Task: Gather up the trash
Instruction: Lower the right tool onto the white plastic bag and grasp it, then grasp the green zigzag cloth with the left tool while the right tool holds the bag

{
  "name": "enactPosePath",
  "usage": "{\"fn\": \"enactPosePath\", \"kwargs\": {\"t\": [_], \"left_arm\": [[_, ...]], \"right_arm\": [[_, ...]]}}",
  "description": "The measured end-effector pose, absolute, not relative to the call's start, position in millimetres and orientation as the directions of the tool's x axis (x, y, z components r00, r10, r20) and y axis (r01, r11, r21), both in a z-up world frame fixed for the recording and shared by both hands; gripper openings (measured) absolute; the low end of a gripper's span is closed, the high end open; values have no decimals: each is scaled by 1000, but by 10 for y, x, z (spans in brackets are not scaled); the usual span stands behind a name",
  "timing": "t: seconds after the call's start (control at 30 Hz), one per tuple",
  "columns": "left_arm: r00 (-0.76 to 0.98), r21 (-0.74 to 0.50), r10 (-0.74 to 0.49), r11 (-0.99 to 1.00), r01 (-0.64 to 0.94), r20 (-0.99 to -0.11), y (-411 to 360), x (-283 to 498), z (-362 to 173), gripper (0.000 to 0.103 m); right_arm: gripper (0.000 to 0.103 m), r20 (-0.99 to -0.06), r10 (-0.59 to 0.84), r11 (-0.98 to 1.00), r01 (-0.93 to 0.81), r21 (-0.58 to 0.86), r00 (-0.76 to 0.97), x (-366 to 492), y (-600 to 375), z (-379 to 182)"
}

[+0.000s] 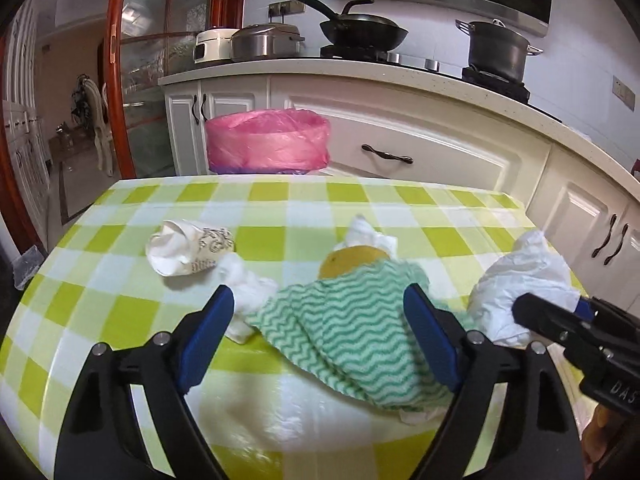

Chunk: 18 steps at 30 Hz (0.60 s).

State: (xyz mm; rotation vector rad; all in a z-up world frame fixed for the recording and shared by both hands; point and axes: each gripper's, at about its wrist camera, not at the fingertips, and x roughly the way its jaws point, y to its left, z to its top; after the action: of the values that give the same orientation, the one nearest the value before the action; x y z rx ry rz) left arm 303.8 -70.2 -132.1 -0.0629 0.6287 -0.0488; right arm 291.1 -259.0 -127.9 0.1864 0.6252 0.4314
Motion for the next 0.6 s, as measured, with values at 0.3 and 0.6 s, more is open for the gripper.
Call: {"fn": "enactPosePath", "kwargs": {"t": [0.3, 0.6], "left_arm": [[747, -6, -84, 994, 106, -659, -955, 3077, -1562, 8], [773, 54, -58, 991, 119, -632, -964, 2851, -1505, 0]], "right_arm": [[46, -516, 424, 902, -294, 317, 744, 2781, -2878, -1290], [46, -502, 377, 916, -232, 329, 778, 2671, -3152, -1278]]}}
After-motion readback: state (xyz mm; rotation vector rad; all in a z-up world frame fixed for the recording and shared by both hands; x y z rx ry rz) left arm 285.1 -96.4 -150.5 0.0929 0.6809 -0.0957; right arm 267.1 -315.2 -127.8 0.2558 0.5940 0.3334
